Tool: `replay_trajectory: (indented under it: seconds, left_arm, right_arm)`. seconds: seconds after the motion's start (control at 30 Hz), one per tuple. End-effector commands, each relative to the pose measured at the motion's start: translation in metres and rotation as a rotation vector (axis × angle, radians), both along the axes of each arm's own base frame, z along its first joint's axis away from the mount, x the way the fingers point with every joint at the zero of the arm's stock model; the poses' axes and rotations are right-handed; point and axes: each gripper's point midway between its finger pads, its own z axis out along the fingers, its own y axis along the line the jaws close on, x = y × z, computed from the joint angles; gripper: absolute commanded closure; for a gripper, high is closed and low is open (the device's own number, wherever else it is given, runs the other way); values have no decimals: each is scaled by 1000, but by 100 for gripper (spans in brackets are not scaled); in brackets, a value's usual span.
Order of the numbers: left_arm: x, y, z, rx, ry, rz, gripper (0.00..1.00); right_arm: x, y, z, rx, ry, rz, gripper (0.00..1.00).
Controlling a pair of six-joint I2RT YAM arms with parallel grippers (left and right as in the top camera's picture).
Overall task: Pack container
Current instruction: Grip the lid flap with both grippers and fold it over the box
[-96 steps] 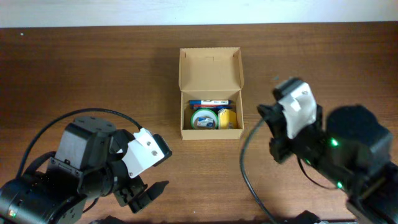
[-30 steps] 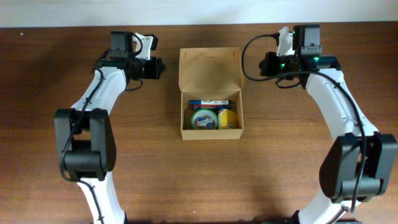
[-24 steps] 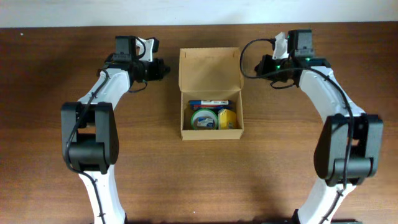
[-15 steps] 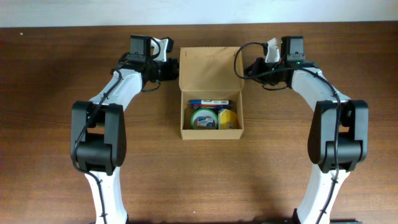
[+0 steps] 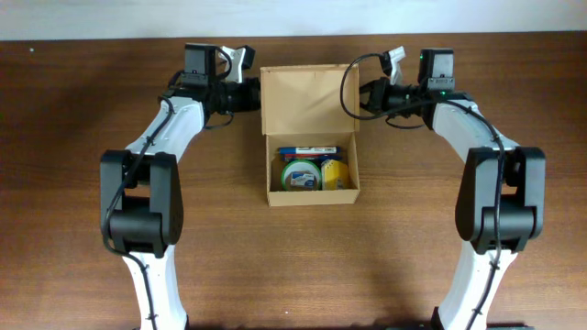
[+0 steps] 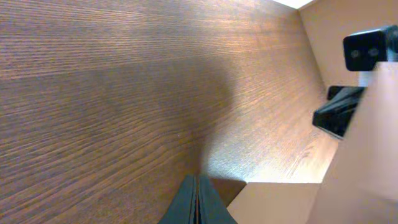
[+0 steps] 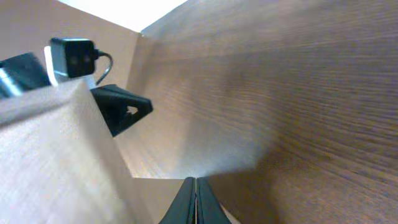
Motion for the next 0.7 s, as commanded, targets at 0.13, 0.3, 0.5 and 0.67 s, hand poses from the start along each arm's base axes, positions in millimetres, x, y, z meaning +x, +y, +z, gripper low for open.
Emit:
replay_trajectory:
  seconds: [0.13, 0.3, 0.5, 0.67]
  left_arm:
    - [-9, -4, 107, -48, -216, -51, 98]
    - [-37, -18, 140, -2, -308, -135, 98]
    - [-78, -44, 107, 137, -208, -241, 98]
    - [-99, -37, 80, 238, -73, -232, 98]
  right_arm:
    - [-19, 6, 106, 30, -270, 86, 96]
    - [-49, 7, 120, 2, -274, 141, 96]
    - [-98, 11, 58, -235, -70, 222, 96]
    - [-126, 9, 32, -394, 50, 265, 96]
